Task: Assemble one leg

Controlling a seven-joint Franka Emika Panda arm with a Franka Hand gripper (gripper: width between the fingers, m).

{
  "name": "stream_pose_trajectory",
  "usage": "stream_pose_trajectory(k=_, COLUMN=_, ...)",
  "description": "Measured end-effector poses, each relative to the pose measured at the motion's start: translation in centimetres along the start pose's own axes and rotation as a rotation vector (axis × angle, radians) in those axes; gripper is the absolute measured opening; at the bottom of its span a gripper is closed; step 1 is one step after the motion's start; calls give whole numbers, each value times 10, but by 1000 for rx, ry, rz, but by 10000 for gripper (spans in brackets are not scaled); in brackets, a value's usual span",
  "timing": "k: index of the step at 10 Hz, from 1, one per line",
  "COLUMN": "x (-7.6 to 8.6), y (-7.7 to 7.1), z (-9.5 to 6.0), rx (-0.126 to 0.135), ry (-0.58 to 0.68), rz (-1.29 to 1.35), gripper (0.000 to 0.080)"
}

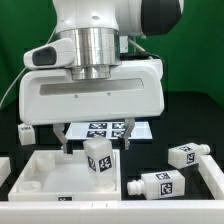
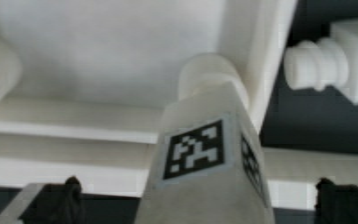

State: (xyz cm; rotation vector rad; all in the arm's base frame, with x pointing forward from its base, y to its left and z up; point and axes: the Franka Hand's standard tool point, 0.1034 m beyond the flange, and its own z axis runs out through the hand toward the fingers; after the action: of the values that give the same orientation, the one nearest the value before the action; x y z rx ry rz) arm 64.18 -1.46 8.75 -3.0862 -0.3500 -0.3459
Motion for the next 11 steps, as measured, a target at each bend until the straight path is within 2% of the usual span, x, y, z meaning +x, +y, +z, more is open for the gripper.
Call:
stream_pose_trajectory(k=2, x=2, y=-2, z=-1, rx=-5, ry=-1, rz=-88, gripper=649)
stream_pose_trajectory(k=3, x=3, y=-2, z=-1, rx=-6, ry=0, rz=-94, gripper=523)
stream_pose_trajectory(k=4, x=2, y=-2, z=-1, rx=-6, ry=-1, rz=-93, gripper=523)
stream_pose_trajectory(k=5, x=2, y=-2, z=0, rx=-6, ry=-2, rz=-93, gripper=384)
stream_pose_trajectory(k=6, x=2, y=-2, z=0, rx=-6, ry=-2, rz=-93, gripper=284)
stream_pose_trajectory(k=10, x=1, y=-2, z=1, rx=-5, ry=-2, rz=-56, gripper=284)
stream_pose_trajectory(k=11, x=1, y=-2, z=1, rx=-3, ry=1, rz=55, gripper=284)
